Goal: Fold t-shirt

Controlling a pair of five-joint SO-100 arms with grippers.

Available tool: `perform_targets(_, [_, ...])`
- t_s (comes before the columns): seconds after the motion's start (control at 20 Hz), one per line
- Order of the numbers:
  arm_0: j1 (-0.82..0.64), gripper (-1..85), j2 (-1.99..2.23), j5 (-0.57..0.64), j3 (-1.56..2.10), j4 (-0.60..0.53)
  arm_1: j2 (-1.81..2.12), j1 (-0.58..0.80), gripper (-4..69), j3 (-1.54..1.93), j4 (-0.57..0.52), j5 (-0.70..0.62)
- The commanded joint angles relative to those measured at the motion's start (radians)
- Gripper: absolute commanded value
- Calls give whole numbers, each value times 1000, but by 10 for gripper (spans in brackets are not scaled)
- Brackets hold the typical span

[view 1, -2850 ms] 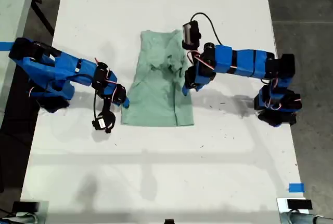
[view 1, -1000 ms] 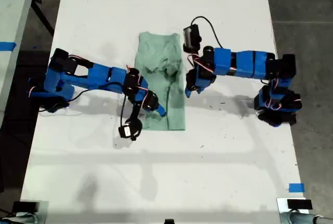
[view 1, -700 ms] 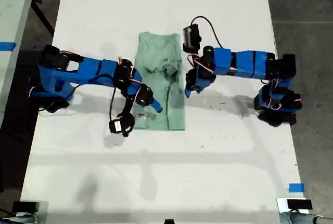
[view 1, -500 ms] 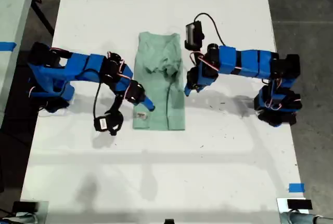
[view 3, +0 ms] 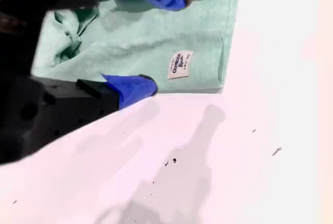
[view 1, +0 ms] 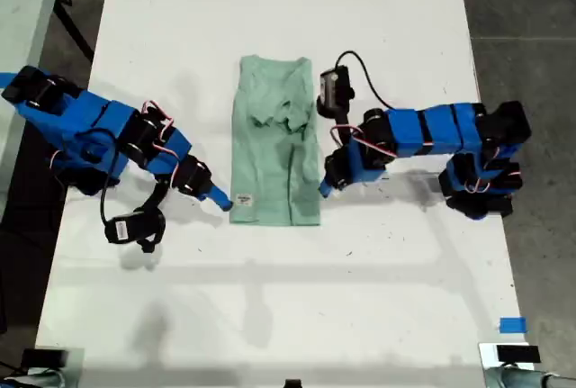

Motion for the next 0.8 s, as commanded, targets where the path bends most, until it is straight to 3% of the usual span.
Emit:
perform_targets(0.0, [14, 274, 51, -14, 44, -121, 25, -41, 209, -3, -63, 31])
perform_targets(0.05, [15, 275, 38, -14, 55, -149, 5, -51, 251, -3, -80, 37])
perform_targets(0.2, [15, 278, -14, -12, 55, -172, -43, -58, 277, -5, -121, 51])
perform_targets(0.75, [-18, 280, -345, -18, 15, -314, -273, -60, 278, -3, -279, 54])
